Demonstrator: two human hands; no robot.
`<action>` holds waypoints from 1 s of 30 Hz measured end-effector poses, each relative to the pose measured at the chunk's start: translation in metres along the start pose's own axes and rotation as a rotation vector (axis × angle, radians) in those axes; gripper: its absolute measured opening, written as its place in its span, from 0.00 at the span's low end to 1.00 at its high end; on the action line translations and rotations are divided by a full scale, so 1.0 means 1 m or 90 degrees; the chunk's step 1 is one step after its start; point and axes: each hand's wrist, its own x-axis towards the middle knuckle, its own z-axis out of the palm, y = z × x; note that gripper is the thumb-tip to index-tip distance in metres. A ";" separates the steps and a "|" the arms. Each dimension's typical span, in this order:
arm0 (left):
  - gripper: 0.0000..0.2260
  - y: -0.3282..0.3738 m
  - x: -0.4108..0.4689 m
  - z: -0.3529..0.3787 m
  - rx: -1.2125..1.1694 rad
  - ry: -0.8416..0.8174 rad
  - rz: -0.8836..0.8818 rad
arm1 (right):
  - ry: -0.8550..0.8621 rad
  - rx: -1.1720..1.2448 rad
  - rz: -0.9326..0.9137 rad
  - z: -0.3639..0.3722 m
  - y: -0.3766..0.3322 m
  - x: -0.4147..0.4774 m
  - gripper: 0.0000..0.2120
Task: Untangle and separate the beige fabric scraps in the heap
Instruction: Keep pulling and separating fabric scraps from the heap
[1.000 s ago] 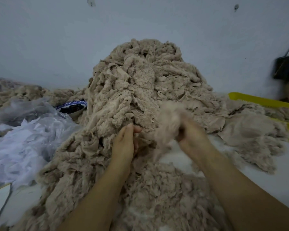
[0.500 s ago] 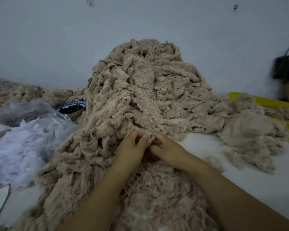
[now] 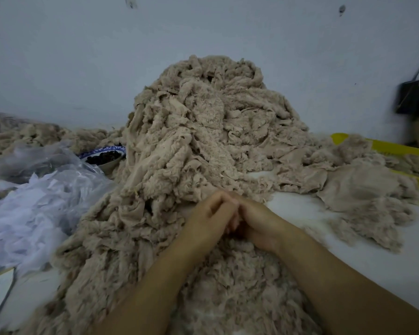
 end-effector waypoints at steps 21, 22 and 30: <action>0.16 -0.024 0.032 -0.086 -0.913 0.433 -0.192 | -0.070 -0.175 -0.028 -0.011 -0.020 -0.018 0.13; 0.16 -0.026 0.033 -0.089 -0.898 0.446 -0.182 | -0.044 -0.103 -0.036 -0.015 -0.022 -0.018 0.11; 0.13 -0.030 0.032 -0.080 -0.909 0.405 -0.172 | 0.089 0.266 -0.124 -0.030 -0.025 -0.005 0.25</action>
